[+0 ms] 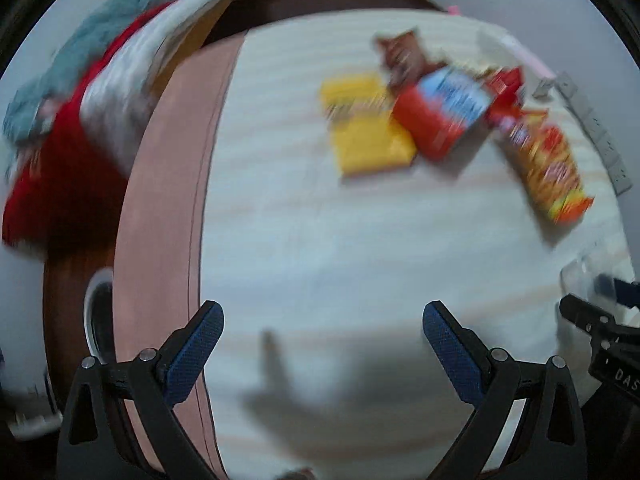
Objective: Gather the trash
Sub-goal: 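Grasp the Pure Milk carton with the left tool while the right tool grasps the clear plastic tray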
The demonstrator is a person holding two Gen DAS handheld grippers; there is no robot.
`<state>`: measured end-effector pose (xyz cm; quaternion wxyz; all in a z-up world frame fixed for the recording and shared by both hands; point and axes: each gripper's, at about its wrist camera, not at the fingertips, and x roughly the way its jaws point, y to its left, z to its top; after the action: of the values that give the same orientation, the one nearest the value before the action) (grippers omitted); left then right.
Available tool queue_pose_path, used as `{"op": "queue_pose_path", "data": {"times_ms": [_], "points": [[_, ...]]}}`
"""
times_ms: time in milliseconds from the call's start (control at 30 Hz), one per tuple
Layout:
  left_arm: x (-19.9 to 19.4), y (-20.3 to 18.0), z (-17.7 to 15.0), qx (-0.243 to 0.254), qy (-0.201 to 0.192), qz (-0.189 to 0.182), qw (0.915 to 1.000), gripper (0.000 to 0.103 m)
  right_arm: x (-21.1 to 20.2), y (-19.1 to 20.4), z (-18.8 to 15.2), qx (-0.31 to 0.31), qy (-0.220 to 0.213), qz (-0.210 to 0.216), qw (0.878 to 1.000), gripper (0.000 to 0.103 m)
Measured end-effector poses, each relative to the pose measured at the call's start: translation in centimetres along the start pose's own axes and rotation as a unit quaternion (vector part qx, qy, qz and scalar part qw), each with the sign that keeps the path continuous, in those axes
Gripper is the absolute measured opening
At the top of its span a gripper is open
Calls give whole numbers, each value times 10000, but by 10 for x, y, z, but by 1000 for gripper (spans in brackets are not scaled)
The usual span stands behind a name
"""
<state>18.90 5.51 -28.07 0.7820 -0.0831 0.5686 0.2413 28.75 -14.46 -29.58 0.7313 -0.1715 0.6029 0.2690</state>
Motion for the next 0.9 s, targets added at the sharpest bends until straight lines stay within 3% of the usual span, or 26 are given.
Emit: {"op": "queue_pose_path", "data": {"times_ms": [167, 300, 400, 500, 667, 800, 900], "points": [[-3, -37, 68, 1054, -387, -46, 9937, 101, -9, -43, 32, 742, -201, 114, 9970, 63], [15, -67, 106, 1717, -117, -375, 9844, 101, -6, -70, 53, 1124, -124, 185, 9934, 63], [31, -85, 118, 2109, 121, -319, 9769, 89, 3, -80, 62, 1250, 55, 231, 9919, 63], [44, -91, 120, 2223, 361, -321, 9738, 55, 11, -90, 72, 1311, 176, 269, 9908, 63], [46, -94, 121, 1972, 394, -511, 9782, 52, 17, -98, 72, 1370, 279, 298, 9897, 64], [58, -96, 120, 1988, 499, -412, 9779, 54, 21, -91, 74, 1233, 270, 150, 9919, 64], [59, -92, 118, 1760, 443, -443, 9824, 50, 19, -81, 72, 1117, 243, -4, 9934, 64]]}}
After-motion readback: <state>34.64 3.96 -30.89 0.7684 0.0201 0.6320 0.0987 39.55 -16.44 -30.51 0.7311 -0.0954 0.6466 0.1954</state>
